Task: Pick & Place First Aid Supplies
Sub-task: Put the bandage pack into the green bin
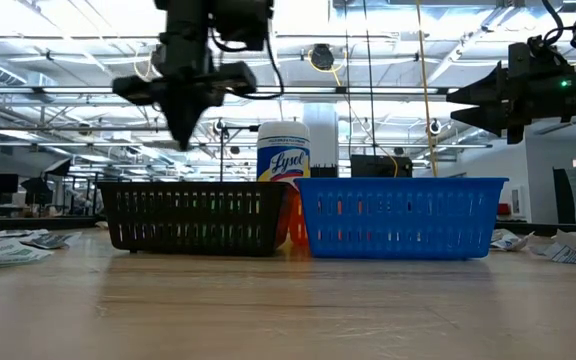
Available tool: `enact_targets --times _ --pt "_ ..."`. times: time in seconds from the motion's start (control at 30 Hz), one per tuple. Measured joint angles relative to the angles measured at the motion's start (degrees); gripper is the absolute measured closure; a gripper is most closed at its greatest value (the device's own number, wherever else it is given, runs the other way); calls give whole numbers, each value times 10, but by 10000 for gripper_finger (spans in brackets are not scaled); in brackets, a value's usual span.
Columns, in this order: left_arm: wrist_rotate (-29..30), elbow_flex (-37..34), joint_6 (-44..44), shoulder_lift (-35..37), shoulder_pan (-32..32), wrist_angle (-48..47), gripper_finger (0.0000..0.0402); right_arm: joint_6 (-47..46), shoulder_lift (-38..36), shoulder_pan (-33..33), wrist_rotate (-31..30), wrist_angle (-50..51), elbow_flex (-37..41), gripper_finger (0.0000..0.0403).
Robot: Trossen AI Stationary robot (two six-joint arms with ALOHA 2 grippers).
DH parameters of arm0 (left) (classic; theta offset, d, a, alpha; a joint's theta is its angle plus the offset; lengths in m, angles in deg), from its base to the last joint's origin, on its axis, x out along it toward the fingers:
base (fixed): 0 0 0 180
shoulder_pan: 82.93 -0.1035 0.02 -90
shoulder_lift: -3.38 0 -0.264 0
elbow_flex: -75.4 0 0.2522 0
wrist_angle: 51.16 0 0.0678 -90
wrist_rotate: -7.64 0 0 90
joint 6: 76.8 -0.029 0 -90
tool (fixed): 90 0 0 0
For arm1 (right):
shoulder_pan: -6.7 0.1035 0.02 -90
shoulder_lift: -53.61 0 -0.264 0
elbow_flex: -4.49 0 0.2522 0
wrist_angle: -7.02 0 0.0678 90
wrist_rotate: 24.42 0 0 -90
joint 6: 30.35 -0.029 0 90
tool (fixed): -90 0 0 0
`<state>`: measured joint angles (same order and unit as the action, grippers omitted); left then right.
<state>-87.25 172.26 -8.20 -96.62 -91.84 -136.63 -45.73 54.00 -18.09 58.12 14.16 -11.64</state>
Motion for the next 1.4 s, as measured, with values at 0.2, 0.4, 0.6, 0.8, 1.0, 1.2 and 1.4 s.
enact_targets --times 0.2,0.4,0.6,0.8,1.0,1.2,1.4 --pt "0 60 -30 -48 -25 5 401 0 0 0 0 0 0 161" --pt "0 99 -51 -71 -45 15 401 0 0 0 0 0 0 160" --pt "22 99 -52 -82 -50 23 401 0 0 0 0 0 0 160" --pt "29 99 -56 -112 -46 60 401 0 0 0 0 0 0 160" --pt "29 99 -59 -148 -37 100 401 0 0 0 0 0 0 160" --pt "15 99 -59 -175 -27 113 401 0 0 0 0 0 0 160" --pt "14 99 -77 -179 -26 120 387 0 0 0 0 0 0 160"
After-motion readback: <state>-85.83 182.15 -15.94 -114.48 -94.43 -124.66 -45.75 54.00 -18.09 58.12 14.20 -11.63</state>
